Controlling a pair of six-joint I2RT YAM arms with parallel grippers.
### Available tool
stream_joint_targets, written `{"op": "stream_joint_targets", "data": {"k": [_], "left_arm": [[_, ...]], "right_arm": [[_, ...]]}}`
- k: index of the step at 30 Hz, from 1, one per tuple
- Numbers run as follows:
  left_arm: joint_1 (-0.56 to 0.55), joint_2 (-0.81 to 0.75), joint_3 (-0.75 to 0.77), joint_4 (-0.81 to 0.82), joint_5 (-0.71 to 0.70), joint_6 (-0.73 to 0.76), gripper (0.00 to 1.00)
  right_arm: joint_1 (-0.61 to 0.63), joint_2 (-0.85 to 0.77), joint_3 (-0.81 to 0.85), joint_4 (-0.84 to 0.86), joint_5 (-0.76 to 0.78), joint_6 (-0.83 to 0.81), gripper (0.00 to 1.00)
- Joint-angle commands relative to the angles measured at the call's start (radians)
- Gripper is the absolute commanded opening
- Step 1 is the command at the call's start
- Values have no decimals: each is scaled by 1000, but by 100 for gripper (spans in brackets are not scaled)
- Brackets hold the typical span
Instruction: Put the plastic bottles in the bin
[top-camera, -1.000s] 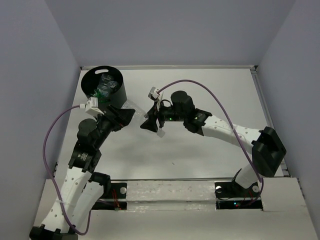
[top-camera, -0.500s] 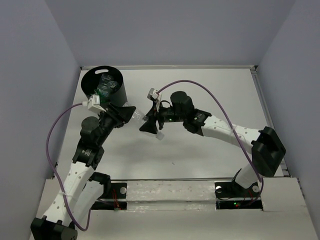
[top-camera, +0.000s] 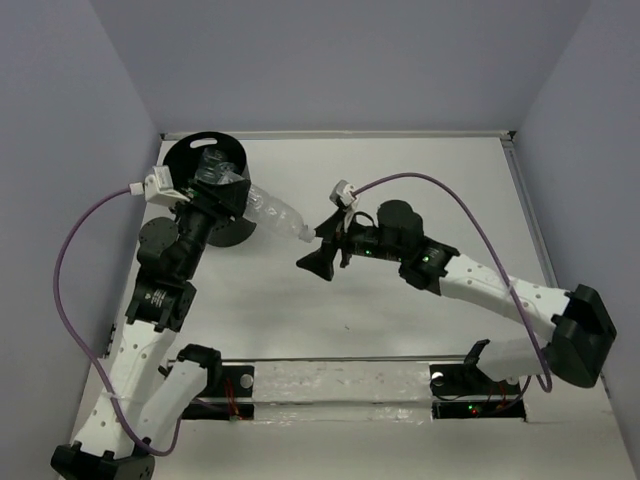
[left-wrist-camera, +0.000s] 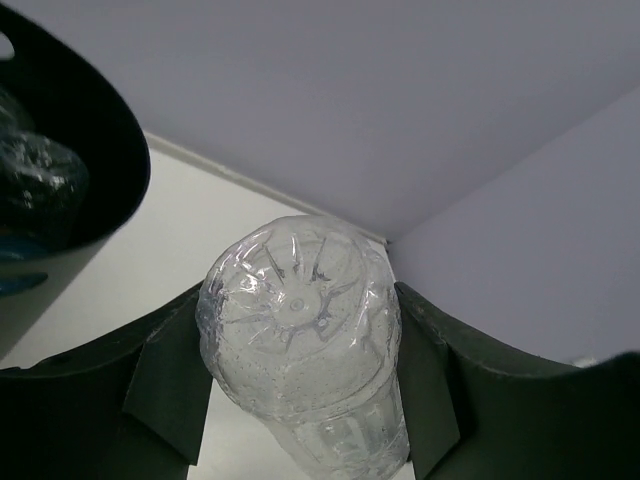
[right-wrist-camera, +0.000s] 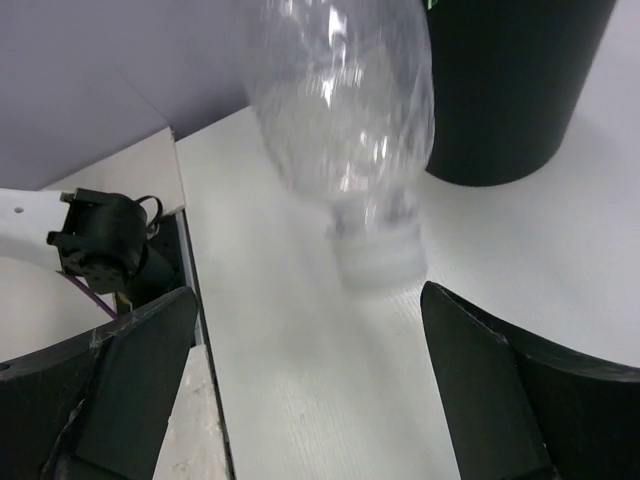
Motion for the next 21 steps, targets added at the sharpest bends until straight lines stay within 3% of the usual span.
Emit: {"op": "stream_joint_targets", "data": {"k": [1,5,13,21], "left_arm": [[4,72,204,-17,-183,120,37],[18,157,335,-36,-366,195,37],[101,326,575,-76,-666,349,37],[105,361,571,-56,-898,556,39]], "right_arm": [[6,-214,-109,97,176,55,100],[6,-329,-226,111,296,66,100],[6,-345,-300,150,311,78,99],[6,-340,-326,183,308,104,98]]}}
